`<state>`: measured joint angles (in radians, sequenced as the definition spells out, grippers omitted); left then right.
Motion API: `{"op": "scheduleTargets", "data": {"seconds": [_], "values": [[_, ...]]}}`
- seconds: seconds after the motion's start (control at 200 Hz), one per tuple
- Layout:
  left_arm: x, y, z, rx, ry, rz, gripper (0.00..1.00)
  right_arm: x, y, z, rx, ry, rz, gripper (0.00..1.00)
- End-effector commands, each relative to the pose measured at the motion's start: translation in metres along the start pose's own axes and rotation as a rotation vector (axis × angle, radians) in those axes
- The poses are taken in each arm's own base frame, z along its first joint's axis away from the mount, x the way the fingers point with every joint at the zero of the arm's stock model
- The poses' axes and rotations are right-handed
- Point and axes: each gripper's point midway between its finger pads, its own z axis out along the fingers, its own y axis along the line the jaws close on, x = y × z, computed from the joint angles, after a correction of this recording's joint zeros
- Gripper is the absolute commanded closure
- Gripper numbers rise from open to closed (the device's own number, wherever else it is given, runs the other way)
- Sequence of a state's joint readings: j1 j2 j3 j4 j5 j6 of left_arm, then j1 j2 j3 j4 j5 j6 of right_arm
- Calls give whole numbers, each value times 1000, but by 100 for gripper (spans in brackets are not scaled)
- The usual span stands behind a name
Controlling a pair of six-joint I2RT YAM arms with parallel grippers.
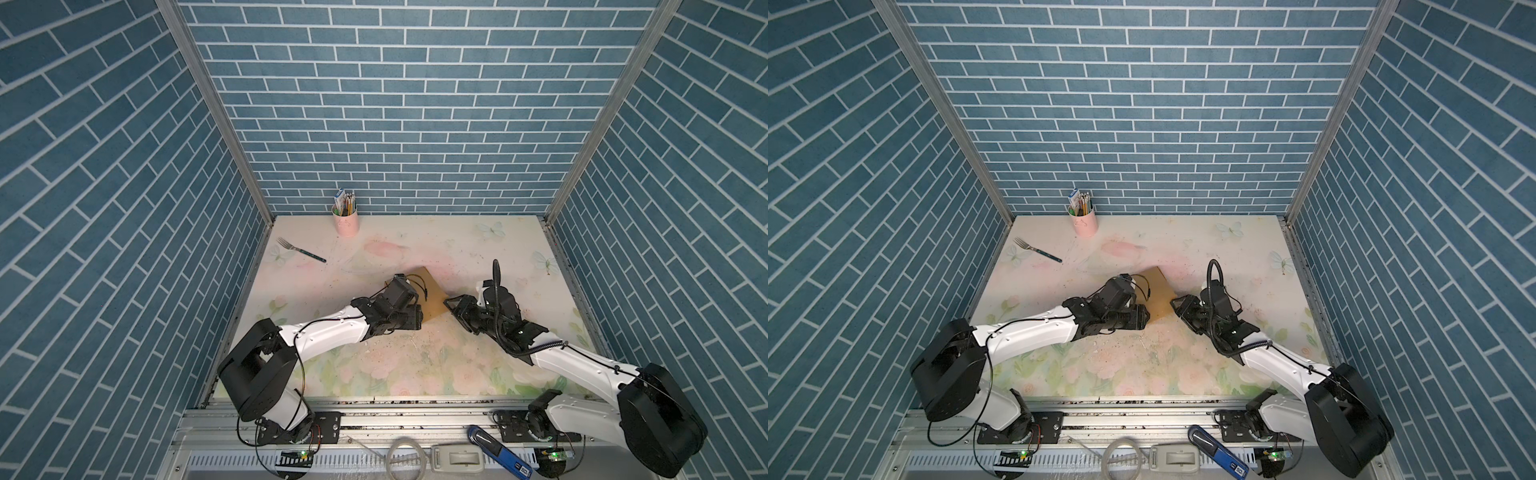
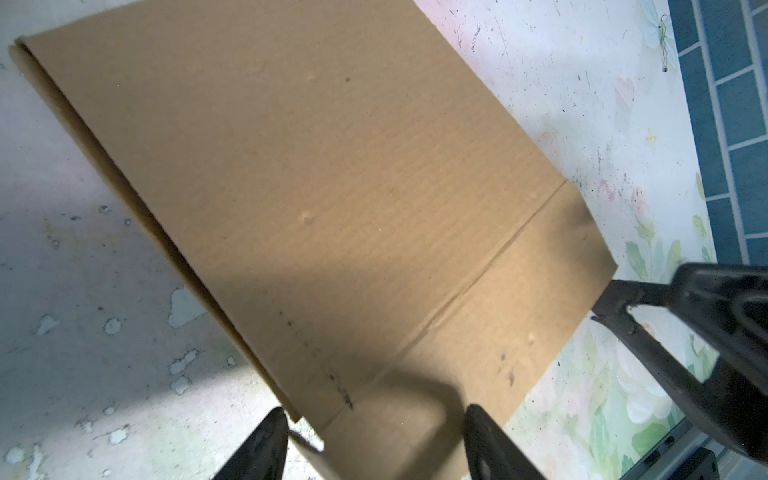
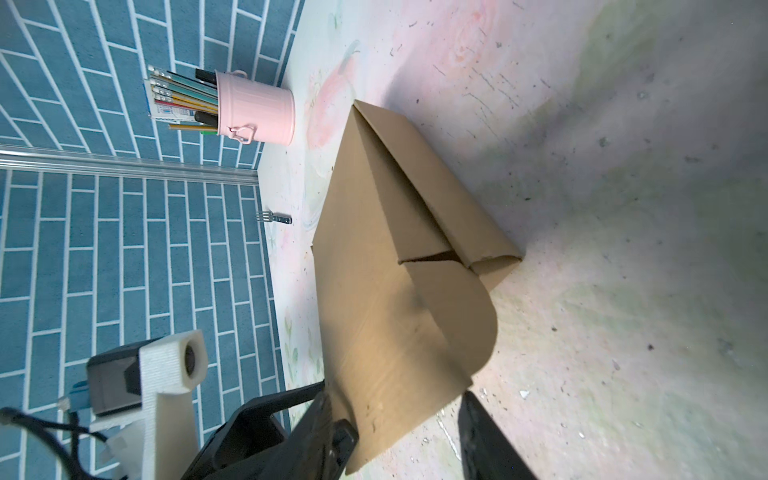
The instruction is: Fold the paper box
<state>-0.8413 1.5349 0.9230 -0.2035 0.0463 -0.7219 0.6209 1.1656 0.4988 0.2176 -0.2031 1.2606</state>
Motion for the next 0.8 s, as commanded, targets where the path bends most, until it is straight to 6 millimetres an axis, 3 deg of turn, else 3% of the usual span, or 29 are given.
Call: {"op": "scheduleTargets", "data": {"seconds": [0.0, 0.26, 0.565, 0.79], "values": [[4, 2, 4, -13, 14, 8, 32, -10, 31, -9, -84, -29, 13, 50], [4, 2, 4, -14, 15, 5, 32, -13, 36, -14, -96, -55, 8, 50], [4, 3, 1, -22, 14, 9, 31, -7, -5, -19, 5, -85, 17, 50], [1, 1, 1, -22, 11, 12, 32, 7, -5, -9, 5, -48, 11, 47]]}}
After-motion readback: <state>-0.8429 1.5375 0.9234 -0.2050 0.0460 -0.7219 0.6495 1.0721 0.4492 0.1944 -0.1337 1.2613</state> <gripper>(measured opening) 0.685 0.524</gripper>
